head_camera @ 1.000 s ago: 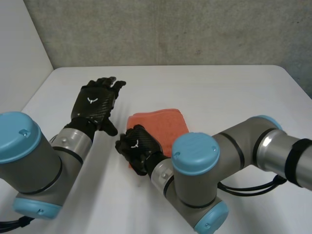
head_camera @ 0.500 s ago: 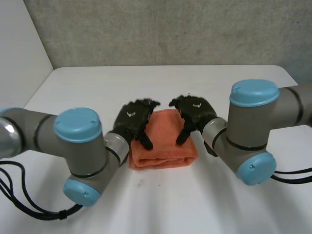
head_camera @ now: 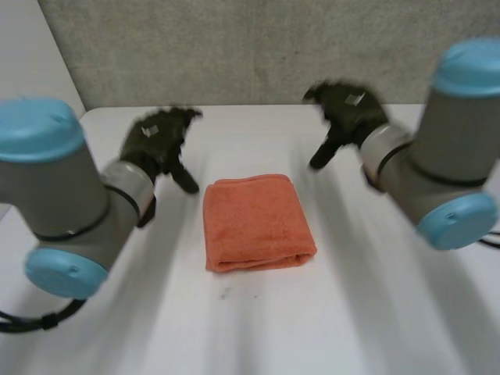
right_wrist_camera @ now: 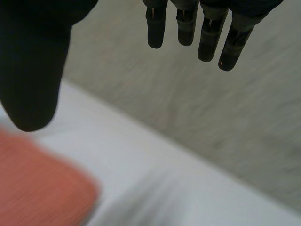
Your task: Fold the laundry
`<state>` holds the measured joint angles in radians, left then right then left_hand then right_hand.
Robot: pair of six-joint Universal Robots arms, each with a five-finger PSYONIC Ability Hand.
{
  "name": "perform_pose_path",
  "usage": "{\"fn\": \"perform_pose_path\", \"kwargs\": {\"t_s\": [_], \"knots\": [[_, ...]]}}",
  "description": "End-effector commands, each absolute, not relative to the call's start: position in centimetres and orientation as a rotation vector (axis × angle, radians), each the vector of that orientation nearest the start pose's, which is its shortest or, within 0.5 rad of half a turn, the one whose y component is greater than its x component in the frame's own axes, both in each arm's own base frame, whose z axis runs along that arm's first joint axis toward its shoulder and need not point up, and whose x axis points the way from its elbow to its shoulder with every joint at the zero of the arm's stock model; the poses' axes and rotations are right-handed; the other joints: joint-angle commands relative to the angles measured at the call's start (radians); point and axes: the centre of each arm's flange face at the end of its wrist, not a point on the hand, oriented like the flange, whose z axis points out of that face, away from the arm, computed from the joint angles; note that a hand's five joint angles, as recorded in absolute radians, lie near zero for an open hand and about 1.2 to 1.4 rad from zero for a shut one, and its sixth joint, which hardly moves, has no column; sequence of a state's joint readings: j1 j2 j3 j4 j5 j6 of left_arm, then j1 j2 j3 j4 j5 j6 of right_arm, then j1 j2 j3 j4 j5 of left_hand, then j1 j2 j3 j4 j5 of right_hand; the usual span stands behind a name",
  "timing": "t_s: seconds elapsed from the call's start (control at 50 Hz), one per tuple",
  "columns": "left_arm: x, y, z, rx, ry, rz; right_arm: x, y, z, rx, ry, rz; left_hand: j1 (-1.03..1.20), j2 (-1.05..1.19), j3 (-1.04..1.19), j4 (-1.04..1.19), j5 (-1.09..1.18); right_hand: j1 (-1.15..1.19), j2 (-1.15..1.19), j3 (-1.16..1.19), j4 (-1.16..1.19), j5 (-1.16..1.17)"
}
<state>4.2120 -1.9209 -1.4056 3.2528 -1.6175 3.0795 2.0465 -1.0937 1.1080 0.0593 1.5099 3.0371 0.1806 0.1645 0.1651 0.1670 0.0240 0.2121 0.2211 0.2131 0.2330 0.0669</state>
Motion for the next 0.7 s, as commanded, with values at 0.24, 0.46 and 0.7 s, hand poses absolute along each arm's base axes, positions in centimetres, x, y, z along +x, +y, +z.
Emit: {"fn": "perform_pose_path", "kwargs": {"t_s": [0.24, 0.46, 0.7], "knots": [[-24.2, -26.3, 35.0, 0.404, 2.391, -2.478, 23.1, -29.3, 35.0, -0.363, 1.944, -2.296, -0.006, 0.010, 0.009, 0.008, -0.024, -0.038, -0.047, -0.039, -0.058, -0.067], [-24.3, -26.1, 34.0, 0.421, 2.434, -2.435, 23.6, -29.2, 34.6, -0.439, 1.914, -2.247, -0.006, 0.010, 0.009, 0.008, -0.024, -0.038, -0.047, -0.039, -0.058, -0.067], [-24.3, -26.4, 33.4, 0.403, 2.414, -2.464, 23.8, -28.8, 33.1, -0.464, 1.949, -2.204, -0.006, 0.010, 0.009, 0.008, -0.024, -0.038, -0.047, -0.039, -0.058, -0.067]]}}
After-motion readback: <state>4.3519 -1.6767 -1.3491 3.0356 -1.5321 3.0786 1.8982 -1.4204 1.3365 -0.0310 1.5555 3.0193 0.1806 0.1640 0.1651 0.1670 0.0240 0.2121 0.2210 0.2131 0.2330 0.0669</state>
